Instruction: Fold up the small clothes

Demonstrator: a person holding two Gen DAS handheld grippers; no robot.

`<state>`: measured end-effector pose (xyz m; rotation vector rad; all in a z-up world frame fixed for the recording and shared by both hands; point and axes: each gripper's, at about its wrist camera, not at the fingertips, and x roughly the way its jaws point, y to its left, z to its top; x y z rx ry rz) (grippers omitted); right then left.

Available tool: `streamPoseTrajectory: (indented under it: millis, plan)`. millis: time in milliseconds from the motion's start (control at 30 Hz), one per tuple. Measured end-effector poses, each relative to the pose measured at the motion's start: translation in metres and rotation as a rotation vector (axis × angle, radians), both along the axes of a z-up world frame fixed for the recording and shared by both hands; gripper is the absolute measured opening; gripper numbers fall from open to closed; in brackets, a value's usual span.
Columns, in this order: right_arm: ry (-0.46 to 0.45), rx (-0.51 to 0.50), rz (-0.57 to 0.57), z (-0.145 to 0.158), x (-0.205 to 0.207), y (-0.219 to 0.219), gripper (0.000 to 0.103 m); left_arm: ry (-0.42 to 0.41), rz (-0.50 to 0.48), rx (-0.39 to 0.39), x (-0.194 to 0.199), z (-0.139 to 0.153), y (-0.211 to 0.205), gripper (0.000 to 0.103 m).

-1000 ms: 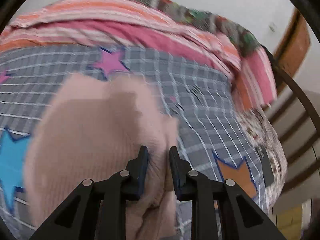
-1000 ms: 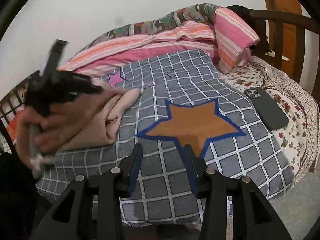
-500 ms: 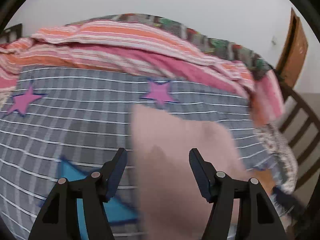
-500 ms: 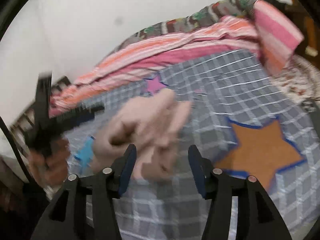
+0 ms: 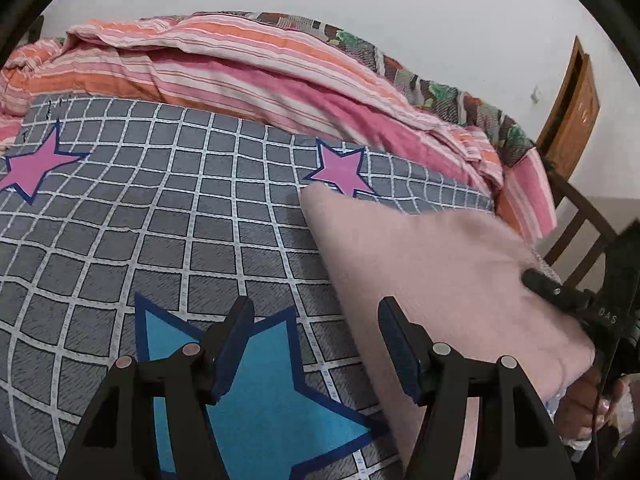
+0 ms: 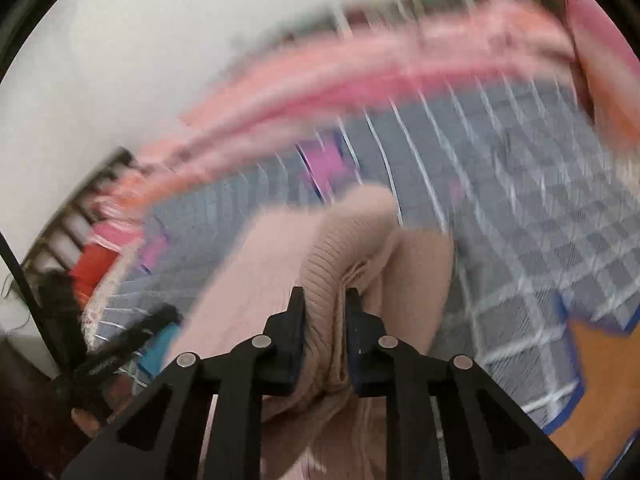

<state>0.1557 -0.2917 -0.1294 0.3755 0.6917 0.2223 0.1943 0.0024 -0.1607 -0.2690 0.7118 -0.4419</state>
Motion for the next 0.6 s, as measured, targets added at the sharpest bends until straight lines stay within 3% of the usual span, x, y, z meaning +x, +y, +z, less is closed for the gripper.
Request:
streamPoseTrajectory:
  millis: [67,133,200,300,467,600]
  plan:
    - [-0.012,0.018,-0.041,-0.005,-0.007,-0.014,0.017,0.01,-0.004,-0.024,0.001,-0.002,0.004,0.062]
    - [0.105,-0.033,-0.095,-0.034,0.001,-0.02,0.017,0.02,0.0,-0.033,0.003,-0.004,0.005,0.062]
    - [0.121,-0.015,-0.118,-0.045,-0.002,-0.025,0.022,0.029,-0.002,-0.027,0.002,-0.005,0.004,0.062]
    - [0.105,-0.002,-0.14,-0.028,-0.019,-0.029,0.042,0.016,-0.039,0.0,-0.009,-0.002,-0.002,0.062]
    - [0.068,-0.024,-0.093,-0.001,-0.054,-0.014,0.042,0.0,-0.125,0.054,-0.046,0.004,-0.014,0.065]
    - [0.064,0.016,-0.035,0.005,-0.076,-0.001,0.045,-0.007,-0.204,0.129,-0.083,0.0,-0.03,0.068]
